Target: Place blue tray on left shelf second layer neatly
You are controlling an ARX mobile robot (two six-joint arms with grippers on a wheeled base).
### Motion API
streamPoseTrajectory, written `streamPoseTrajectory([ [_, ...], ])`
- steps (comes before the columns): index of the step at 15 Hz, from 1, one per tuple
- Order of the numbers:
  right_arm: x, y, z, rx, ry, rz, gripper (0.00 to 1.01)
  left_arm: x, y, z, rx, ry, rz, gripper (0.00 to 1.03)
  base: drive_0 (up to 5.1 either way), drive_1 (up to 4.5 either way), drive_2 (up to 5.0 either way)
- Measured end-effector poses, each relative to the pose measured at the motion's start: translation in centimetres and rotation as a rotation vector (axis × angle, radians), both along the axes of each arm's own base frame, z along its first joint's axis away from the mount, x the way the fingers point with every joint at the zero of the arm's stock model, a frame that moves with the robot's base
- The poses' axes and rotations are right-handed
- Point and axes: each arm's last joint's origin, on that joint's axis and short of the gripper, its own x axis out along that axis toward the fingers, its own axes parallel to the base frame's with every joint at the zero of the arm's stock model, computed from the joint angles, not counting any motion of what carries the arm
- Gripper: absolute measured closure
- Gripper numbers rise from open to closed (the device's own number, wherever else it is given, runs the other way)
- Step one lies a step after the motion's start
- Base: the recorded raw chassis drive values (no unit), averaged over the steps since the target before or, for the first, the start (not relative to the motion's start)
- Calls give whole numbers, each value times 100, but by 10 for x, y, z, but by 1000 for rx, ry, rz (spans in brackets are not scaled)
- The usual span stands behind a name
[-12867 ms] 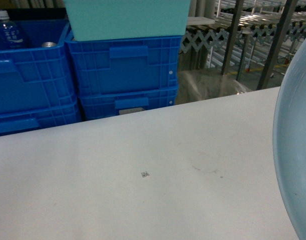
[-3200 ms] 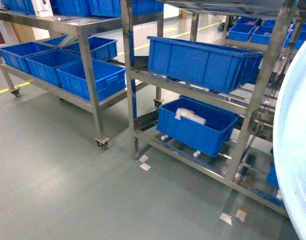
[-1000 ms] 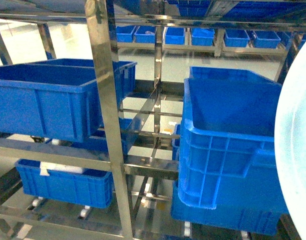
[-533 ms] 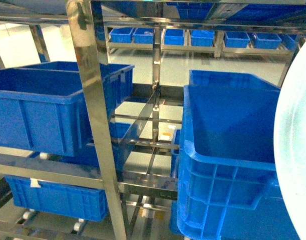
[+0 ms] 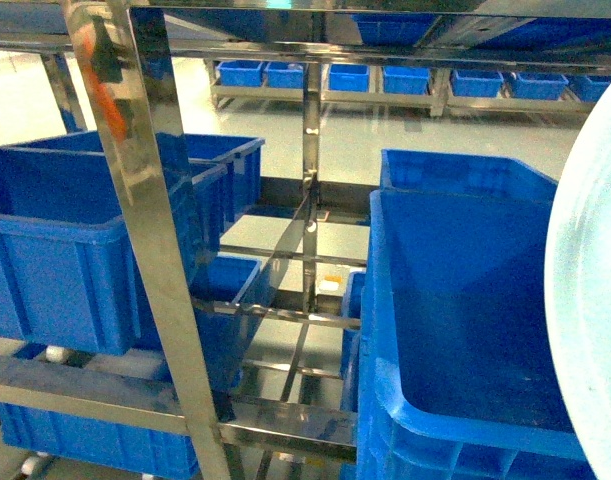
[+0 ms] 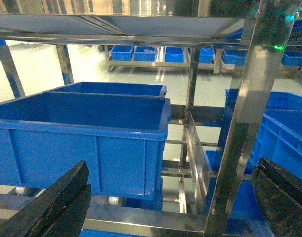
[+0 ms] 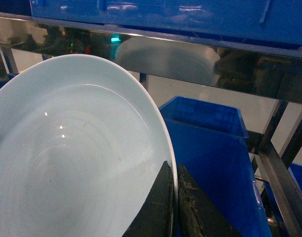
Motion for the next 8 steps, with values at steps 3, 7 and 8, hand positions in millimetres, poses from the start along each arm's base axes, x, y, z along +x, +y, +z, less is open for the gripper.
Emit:
streamPoseTrajectory([
  [3,0,0,0,0,-2,0,99,0,0,0,0,-2,0,5,0,0,0],
  [7,0,0,0,0,-2,0,99,0,0,0,0,-2,0,5,0,0,0],
  [8,0,0,0,0,-2,0,99,0,0,0,0,-2,0,5,0,0,0],
])
